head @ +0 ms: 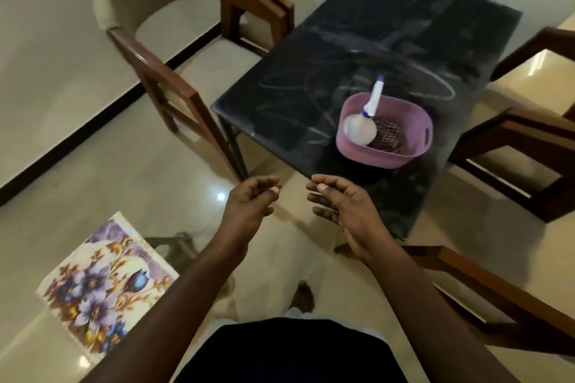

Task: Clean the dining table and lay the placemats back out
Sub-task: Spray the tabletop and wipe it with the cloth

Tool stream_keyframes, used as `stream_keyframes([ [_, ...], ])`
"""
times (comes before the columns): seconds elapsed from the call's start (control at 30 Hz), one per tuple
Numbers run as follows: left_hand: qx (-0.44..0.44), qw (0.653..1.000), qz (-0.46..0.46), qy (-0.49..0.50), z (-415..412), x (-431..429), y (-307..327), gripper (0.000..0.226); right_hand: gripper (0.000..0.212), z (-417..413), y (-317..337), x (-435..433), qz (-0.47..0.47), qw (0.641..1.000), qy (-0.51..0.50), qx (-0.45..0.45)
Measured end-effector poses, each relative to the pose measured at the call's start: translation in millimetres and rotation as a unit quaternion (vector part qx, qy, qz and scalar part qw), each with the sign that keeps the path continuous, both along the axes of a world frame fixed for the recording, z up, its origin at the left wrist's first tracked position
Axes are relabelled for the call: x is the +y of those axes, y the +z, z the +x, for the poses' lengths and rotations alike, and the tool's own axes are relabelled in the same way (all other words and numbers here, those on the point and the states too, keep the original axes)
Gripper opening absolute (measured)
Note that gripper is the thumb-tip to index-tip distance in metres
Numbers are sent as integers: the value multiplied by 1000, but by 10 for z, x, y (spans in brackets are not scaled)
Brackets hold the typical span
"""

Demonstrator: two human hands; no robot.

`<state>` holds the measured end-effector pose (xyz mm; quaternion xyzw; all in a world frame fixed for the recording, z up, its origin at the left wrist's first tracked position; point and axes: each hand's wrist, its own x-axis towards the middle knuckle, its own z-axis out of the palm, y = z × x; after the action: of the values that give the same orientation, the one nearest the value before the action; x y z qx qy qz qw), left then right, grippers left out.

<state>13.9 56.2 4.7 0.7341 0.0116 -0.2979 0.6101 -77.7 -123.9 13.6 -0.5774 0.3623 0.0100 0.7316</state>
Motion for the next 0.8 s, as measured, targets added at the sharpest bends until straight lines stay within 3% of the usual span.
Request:
stream_keyframes([
  [0.4,-28,993,-5,-117,382,-1082,124,23,22,-11,156,-1057,1,985,-170,-31],
  [0.53,-85,981,25,-171,685,-1400,76,26,19,152,134,-1449,-41,974,-221,-4],
  [0.67,-202,940,52,-270,1015,-1720,33,50,31,426,-9,-1795,-103,964,-235,67],
  [0.8,-264,895,53,-355,1388,-2072,-125,80,39,804,-193,-2072,-221,943,-174,180],
])
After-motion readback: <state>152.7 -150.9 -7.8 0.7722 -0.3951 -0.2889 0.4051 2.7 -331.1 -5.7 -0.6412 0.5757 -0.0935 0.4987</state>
